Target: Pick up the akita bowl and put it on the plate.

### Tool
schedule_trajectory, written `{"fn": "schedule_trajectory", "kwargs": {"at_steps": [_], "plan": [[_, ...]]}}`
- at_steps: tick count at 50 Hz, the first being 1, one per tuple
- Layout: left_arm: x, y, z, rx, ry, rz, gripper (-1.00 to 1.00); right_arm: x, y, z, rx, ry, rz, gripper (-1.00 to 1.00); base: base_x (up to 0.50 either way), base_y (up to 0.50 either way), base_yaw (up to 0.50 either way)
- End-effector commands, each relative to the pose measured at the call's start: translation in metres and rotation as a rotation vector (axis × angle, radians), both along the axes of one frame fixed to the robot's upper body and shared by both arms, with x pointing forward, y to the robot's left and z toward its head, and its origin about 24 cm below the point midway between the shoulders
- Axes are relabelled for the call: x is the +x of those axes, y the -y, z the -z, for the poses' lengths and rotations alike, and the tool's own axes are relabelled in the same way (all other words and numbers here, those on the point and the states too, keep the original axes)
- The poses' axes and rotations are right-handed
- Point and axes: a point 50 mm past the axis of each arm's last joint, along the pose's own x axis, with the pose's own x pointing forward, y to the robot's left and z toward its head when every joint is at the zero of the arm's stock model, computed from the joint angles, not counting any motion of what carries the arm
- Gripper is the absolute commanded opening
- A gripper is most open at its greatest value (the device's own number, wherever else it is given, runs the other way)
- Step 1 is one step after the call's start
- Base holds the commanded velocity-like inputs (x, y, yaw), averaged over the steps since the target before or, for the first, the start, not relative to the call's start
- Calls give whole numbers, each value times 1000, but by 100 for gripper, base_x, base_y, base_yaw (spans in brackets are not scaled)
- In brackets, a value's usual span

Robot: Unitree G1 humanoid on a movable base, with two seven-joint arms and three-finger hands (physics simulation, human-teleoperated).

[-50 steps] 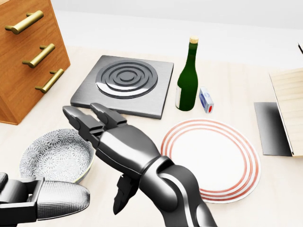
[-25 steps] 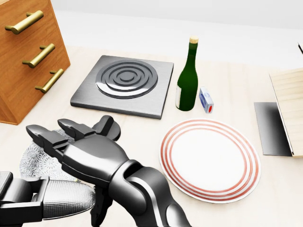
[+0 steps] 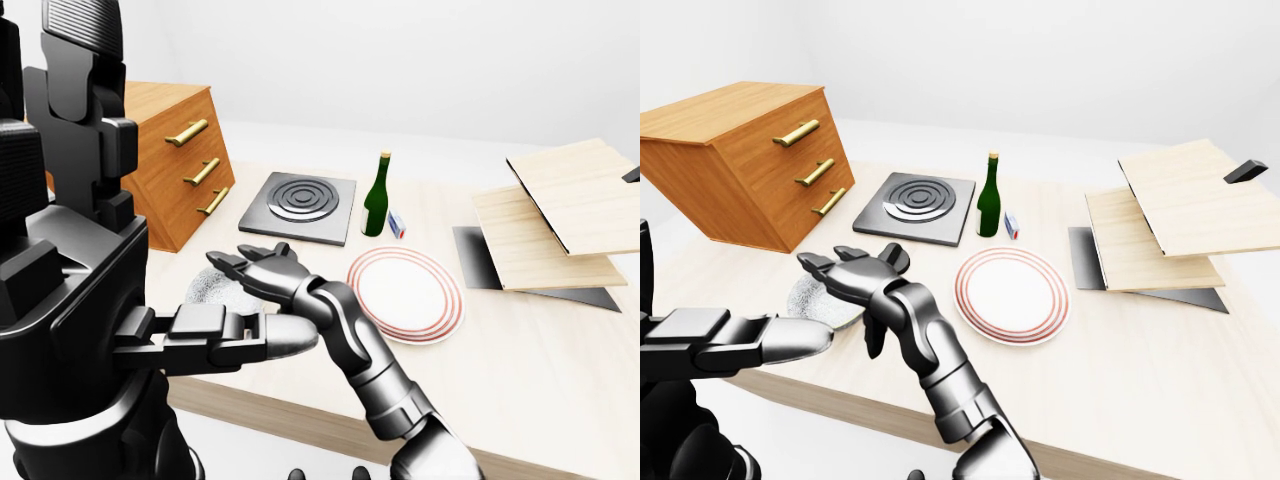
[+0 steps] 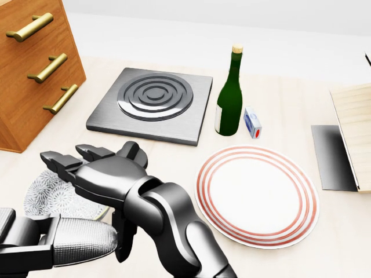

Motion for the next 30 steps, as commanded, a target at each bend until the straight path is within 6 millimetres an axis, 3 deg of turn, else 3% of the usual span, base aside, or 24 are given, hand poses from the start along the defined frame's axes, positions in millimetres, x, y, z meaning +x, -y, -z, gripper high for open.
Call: {"fn": "schedule_trajectory", "kwargs": {"at_steps": [1,8,13,30], "plan": [[0,0,0,6,3,-9,91,10,-1,12,-82,-74,-9,100,0,0,0],[0,-1,-1,8,3,-21,91,9,-7,12,-95,-59,-13,100,0,0,0],[0,-1,1,2,-5,-19,91,-6,-16,13,-85,-72,-57,100,0,0,0],[1,0,0,22,-4,-44,91,-8,-23,41,-197,-147,-72,100,0,0,0]]}}
